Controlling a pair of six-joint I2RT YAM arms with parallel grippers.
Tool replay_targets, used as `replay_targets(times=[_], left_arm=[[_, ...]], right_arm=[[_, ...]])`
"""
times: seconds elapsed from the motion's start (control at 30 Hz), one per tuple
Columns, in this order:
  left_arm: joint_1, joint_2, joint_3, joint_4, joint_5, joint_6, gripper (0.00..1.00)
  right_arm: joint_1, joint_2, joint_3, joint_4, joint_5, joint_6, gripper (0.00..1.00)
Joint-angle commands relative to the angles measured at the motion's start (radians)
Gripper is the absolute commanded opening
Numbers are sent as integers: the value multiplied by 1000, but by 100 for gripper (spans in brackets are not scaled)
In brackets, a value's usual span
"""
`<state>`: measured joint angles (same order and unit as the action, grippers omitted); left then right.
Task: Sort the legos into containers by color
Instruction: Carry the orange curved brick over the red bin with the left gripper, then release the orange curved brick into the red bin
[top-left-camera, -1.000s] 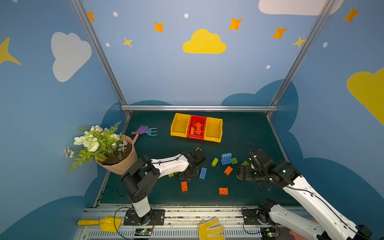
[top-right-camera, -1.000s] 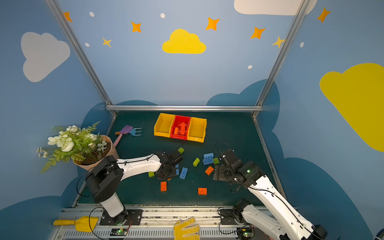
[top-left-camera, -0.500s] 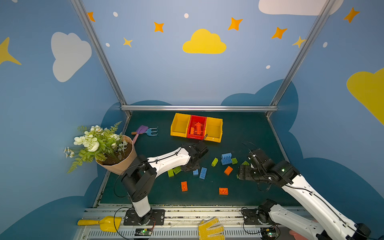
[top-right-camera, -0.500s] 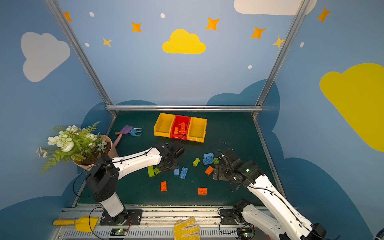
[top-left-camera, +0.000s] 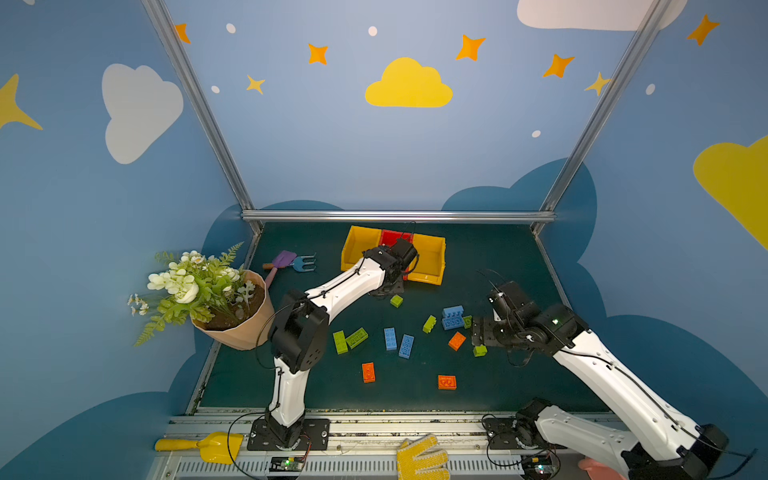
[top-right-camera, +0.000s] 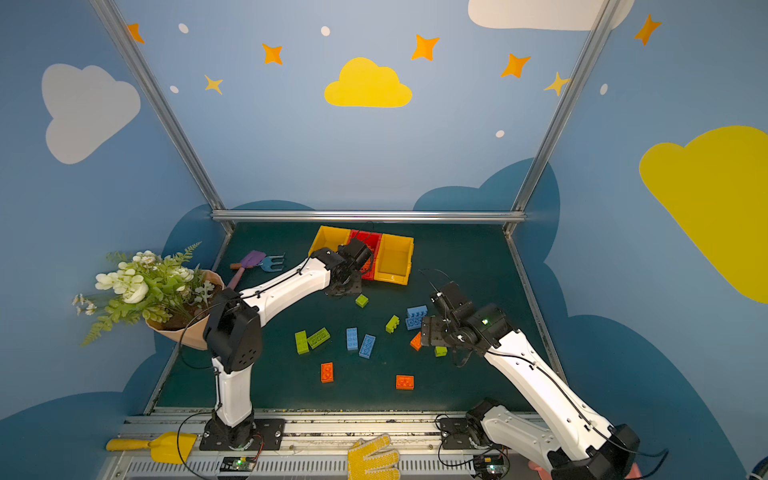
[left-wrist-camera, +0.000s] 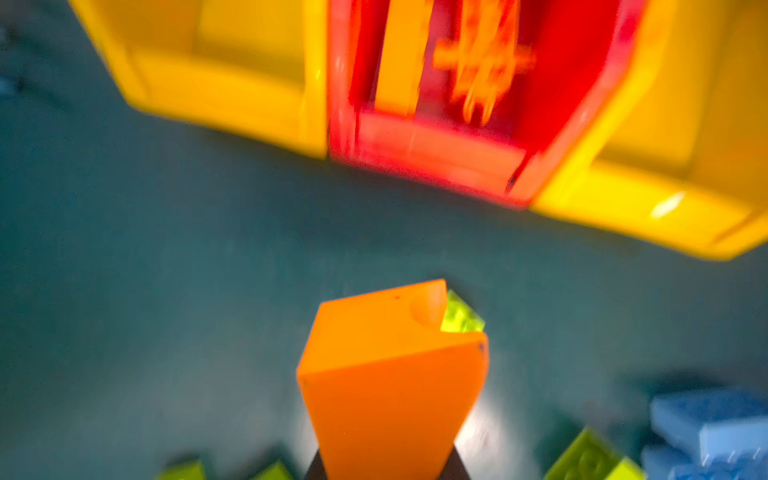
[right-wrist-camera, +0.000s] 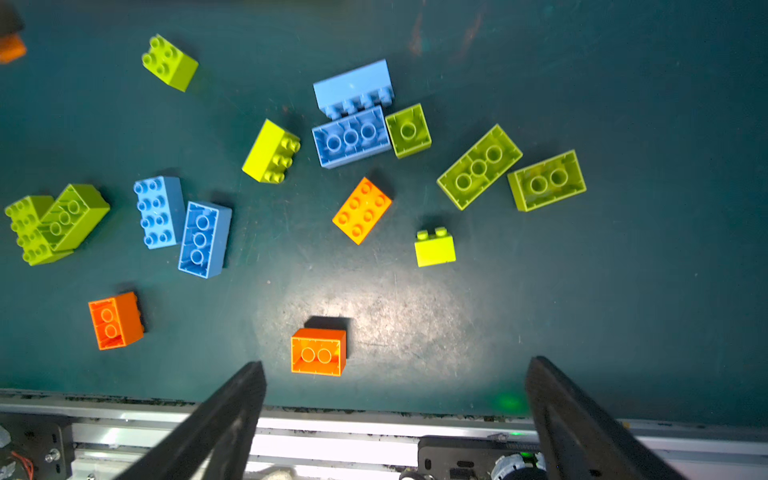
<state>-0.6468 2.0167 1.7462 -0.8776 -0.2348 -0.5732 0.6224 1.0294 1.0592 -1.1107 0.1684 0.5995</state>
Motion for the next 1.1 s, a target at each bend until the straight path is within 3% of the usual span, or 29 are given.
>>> replay_targets(times=[0.0,0.33,0.37,0.4,0.43,0.47,0.57,0.87,0.97,1.07], left_arm=[[33,116,165,-23,-13,101,16],[108,554,883,-195,19,157,20],[113,584,937,-199,27,163,25],[114,603,963,-195,30,165,39],[116,609,969,-185,34,169,53],[117,606,960,-166,38,175,61],[120,572,899,-117,28,172,76],[121,419,824,-225,51,100,77],[112,290,661,-231,44,80,77],[94,99,369,-151,29,55,77]], right_arm=[[-23,18,49,-12,14,-43,96],[-94,65,110,-33,8,-79,96],[-100,71,116,-33,5,-78,96],[-106,76,119,-33,3,-78,95],[-109,81,123,-33,1,-76,96],[-112,86,126,-31,-2,-75,95],[-118,96,125,-27,-4,-70,95],[-130,89,100,3,-33,-83,95],[-129,86,88,31,-56,-94,96],[-129,87,89,53,-91,-106,96]])
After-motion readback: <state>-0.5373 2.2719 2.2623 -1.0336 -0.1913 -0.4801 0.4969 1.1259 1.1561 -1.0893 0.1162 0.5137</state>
